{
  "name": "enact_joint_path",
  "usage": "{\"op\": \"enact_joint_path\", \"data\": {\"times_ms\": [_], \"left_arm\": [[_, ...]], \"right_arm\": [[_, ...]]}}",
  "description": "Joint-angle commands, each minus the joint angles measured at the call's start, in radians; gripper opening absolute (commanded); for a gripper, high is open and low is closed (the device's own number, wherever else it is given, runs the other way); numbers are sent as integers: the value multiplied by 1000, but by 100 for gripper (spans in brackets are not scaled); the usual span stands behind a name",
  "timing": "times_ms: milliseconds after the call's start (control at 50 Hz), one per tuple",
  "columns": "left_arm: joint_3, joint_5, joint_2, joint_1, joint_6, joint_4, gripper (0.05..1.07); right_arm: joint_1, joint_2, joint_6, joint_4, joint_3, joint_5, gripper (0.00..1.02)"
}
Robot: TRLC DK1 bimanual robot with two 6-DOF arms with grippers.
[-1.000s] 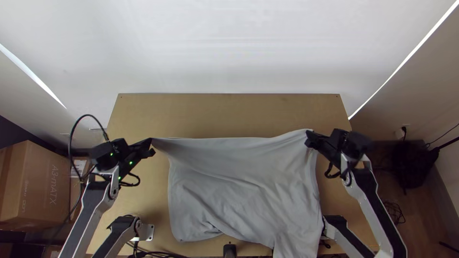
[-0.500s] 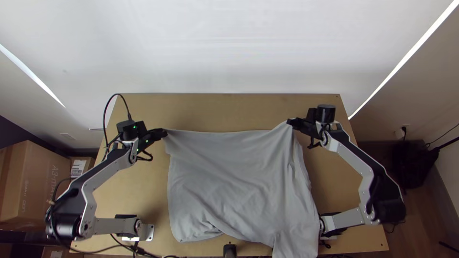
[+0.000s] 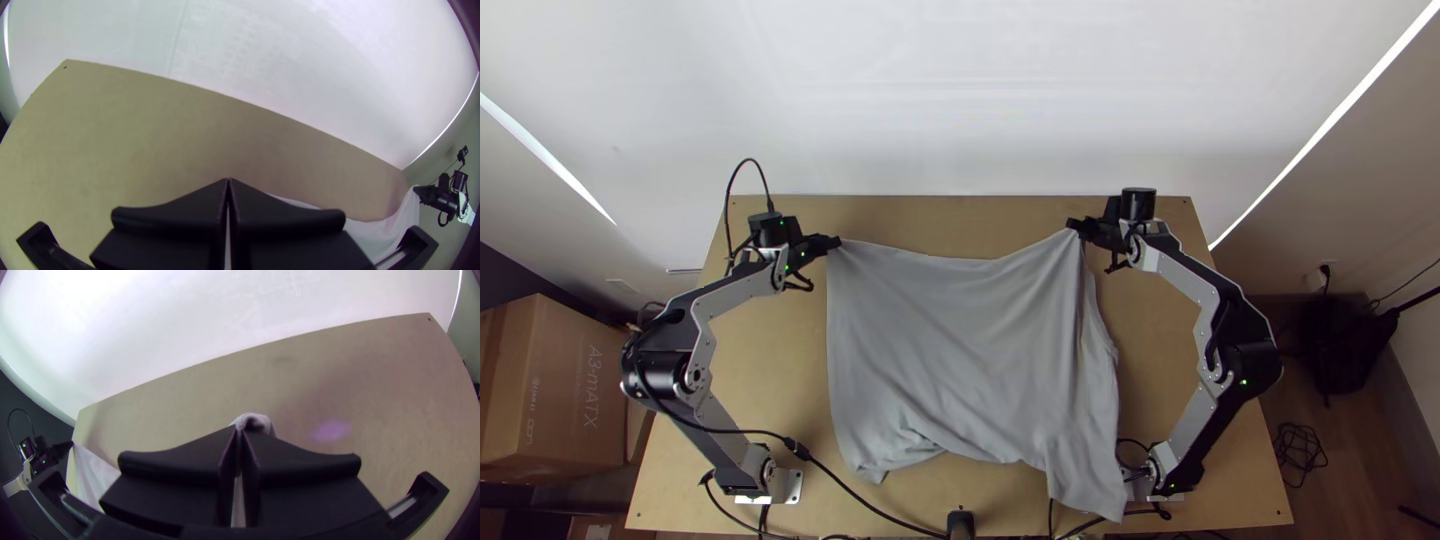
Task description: Fold the t-shirt
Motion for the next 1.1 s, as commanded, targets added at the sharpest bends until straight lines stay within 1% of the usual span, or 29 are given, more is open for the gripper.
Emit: {"op": "enact_joint_path", "data": {"times_ms": [0, 200, 340, 360, 400, 420, 440, 460, 480, 500, 580, 600, 620, 660, 700, 740, 820, 940, 1000, 1040, 1080], "left_arm": [[109, -16, 73, 19, 15, -12, 7], [224, -39, 153, 25, 15, -23, 7], [279, -64, 195, 23, 12, -23, 7], [285, -73, 198, 23, 12, -23, 7], [290, -76, 198, 22, 6, -20, 9], [290, -79, 193, 20, 6, -17, 14], [287, -84, 187, 17, 6, -14, 23], [284, -87, 178, 16, 4, -9, 34], [277, -87, 169, 14, 4, -3, 47], [276, -87, 161, 14, 4, 0, 54], [274, -85, 135, 17, 6, -2, 86], [276, -84, 129, 19, 6, -9, 92], [276, -84, 119, 20, 6, -20, 95], [277, -82, 98, 23, 4, -43, 97], [276, -81, 67, 25, 1, -68, 98], [268, -79, 30, 26, 0, -81, 102], [248, -76, -54, 29, -2, -115, 102], [222, -70, -192, 29, -20, -203, 102], [213, -64, -252, 20, -20, -261, 102], [201, -50, -293, 16, -20, -299, 102], [178, -50, -336, 13, -20, -313, 102]], "right_arm": [[-8, 54, -9, 23, 98, 25, 2], [-10, 129, -9, 12, 236, 57, 2], [-8, 181, -9, 12, 311, 95, 4], [-8, 183, -9, 11, 317, 98, 10], [-7, 185, -8, 11, 320, 106, 30], [-7, 185, -4, 11, 320, 115, 48], [-7, 183, -1, 9, 320, 123, 66], [-7, 183, 2, 6, 320, 131, 84], [-7, 180, 2, -6, 323, 137, 99], [-7, 178, 2, -15, 328, 137, 99], [-18, 155, 3, -27, 325, 146, 99], [-21, 145, 2, -27, 322, 147, 99], [-24, 135, 2, -29, 319, 147, 99], [-35, 117, 2, -57, 320, 149, 99], [-42, 100, 8, -116, 337, 149, 99], [-53, 82, 20, -190, 359, 147, 99], [-74, 20, 48, -350, 380, 146, 99], [-96, -92, 49, -564, 389, 146, 99], [-105, -144, 49, -636, 385, 146, 99], [-111, -174, 57, -699, 385, 134, 99], [-122, -199, 58, -752, 380, 89, 99]]}}
